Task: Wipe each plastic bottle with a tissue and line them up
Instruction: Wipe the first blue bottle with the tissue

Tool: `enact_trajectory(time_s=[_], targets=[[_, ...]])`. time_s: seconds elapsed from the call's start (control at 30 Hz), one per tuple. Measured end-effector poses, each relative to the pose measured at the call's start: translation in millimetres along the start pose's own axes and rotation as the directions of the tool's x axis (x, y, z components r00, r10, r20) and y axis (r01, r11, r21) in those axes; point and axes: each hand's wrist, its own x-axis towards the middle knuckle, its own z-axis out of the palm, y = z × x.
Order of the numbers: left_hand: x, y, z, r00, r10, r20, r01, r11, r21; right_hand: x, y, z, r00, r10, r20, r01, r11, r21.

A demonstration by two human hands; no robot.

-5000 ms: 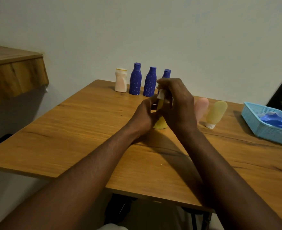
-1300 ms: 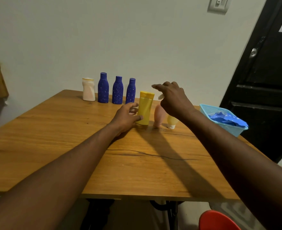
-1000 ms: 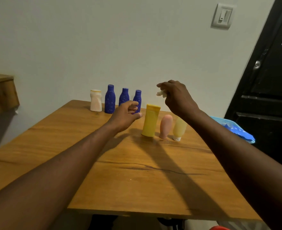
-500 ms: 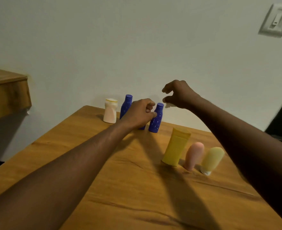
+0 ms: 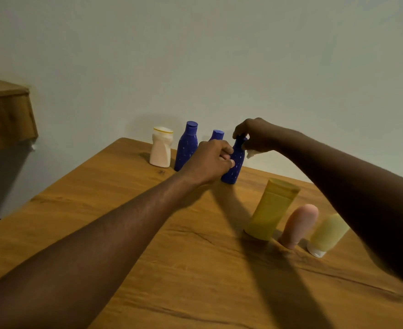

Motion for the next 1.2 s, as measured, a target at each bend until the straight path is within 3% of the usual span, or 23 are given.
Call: enact_trajectory(time_s=[0.3, 0.63, 0.93, 1.2], targets=[[-26, 19, -22, 0.988, -0.076, -0.134, 0.063, 0.993, -0.1, -42, -16, -42, 0.996, -0.094, -0.013, 0.093, 0.995, -0.037], [-101, 64, -47, 0.991, -0.013, -0.136, -0.022, 0.967, -0.252, -137, -67, -92, 0.971, -0.222, -0.085, 0.225, 0.974, 0.036], [-170, 66, -56, 0.996, -0.032, -0.082, 0.0, 0.934, -0.356, -202, -109, -59, 0.967, -0.245, -0.065, 0.251, 0.961, 0.116], [-199, 47, -45, 0.985, -0.104, -0.134, 0.031, 0.889, -0.456, -216, -129, -24, 0.966, -0.205, -0.155, 0.238, 0.941, 0.242]])
